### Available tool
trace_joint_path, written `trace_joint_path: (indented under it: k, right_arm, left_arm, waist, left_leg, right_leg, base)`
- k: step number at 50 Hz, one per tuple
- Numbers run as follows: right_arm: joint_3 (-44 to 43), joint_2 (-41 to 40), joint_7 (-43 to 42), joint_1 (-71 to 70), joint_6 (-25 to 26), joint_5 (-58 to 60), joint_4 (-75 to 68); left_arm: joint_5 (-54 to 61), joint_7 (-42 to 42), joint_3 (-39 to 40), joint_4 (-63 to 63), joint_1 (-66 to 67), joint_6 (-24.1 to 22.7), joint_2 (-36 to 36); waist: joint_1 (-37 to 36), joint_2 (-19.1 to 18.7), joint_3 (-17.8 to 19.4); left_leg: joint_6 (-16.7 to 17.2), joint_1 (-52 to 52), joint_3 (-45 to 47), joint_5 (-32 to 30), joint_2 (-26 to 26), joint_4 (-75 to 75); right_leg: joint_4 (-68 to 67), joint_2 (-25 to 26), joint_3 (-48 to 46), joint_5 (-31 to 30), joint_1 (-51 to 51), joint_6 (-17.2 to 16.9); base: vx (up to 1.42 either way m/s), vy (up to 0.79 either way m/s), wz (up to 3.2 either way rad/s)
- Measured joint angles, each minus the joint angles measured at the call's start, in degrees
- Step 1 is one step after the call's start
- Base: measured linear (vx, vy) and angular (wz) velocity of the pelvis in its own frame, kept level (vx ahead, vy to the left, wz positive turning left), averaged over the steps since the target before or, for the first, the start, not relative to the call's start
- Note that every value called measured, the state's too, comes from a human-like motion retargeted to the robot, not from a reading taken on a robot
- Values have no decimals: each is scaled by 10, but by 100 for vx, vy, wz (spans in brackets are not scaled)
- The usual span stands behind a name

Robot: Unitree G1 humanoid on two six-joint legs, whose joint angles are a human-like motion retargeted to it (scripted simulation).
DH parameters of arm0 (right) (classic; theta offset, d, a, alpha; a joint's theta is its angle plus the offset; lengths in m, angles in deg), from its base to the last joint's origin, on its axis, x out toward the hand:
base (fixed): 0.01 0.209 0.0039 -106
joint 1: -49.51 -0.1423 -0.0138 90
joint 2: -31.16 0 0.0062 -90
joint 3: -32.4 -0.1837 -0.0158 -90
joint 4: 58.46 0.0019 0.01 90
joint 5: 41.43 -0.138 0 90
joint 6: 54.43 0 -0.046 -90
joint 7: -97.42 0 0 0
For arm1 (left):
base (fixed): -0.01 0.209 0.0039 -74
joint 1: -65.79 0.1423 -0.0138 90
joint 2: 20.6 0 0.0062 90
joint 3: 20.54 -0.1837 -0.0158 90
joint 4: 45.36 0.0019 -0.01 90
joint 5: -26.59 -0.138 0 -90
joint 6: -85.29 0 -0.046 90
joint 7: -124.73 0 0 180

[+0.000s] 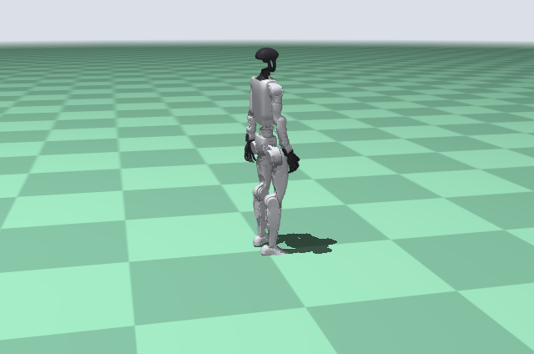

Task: In place motions

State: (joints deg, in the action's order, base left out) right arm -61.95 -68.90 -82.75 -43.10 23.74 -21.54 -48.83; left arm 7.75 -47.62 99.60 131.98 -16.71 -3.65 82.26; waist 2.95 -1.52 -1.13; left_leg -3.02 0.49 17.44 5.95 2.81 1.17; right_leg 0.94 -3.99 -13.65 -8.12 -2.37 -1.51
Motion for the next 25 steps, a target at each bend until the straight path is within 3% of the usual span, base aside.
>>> trace_joint_path:
  k: [17,25]
  right_arm:
    - [-44,36,-70,61,32,20,-122]
    - [-51,43,-61,72,47,25,-123]
  left_arm:
    - [-5,0,-11,-7,-8,-9,-1]
    - [-5,-5,8,-2,13,-4,-11]
  waist:
    - [2,-3,2]
    - [9,-4,7]
  left_leg:
    - [6,-3,-8,-6,-7,2]
    - [16,-4,-7,-4,-15,6]
  right_leg:
    - [-2,5,-3,5,-2,4]
    - [-5,10,-4,10,0,11]
  base:
    - [-1,-1,0]
    - [-5,-7,0]
